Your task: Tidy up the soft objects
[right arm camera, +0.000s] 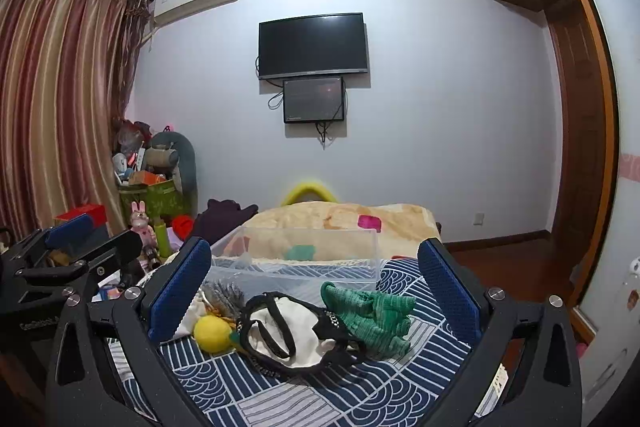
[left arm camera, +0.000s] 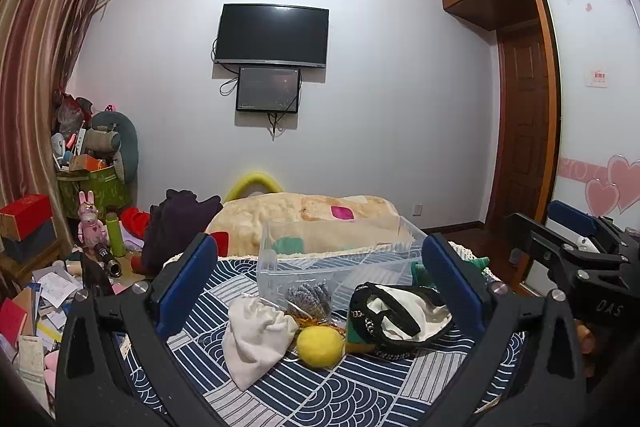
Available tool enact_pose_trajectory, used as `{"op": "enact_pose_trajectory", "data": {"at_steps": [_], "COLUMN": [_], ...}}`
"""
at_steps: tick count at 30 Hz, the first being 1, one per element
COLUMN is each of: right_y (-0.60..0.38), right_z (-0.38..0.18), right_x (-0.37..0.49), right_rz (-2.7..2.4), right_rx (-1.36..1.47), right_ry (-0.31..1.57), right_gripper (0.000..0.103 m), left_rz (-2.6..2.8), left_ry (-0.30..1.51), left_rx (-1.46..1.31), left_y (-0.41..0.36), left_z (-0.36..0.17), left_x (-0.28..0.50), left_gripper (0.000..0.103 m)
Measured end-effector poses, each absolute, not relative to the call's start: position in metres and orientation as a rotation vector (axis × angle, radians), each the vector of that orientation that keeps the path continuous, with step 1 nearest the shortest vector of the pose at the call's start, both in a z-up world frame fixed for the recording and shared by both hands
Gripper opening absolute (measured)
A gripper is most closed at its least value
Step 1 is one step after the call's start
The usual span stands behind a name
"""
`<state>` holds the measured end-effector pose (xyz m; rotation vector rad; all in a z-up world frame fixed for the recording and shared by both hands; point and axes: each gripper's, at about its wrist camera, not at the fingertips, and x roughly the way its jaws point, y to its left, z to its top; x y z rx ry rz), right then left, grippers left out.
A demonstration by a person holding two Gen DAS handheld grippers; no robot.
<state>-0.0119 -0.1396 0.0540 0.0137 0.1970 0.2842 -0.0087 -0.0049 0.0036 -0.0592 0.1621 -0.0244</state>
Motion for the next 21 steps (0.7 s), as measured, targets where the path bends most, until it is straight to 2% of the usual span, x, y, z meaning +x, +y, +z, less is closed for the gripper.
{"op": "enact_pose_trajectory", "data": {"at_steps": [21], "right_y": [-0.1432], "right_z": [0.0568], "right_x": [-0.0134], "right_rz": [0.282], "right_rx": [0.033], "right_ry": [0.193], "right_gripper": [0.103], "left_rz": [-0.010], "left_ry": [0.161], "left_rx": [-0.064], "left_y": [-0.0061], "left_z": [0.0019], "left_x": [-0.0068], "left_gripper": [0.103]}}
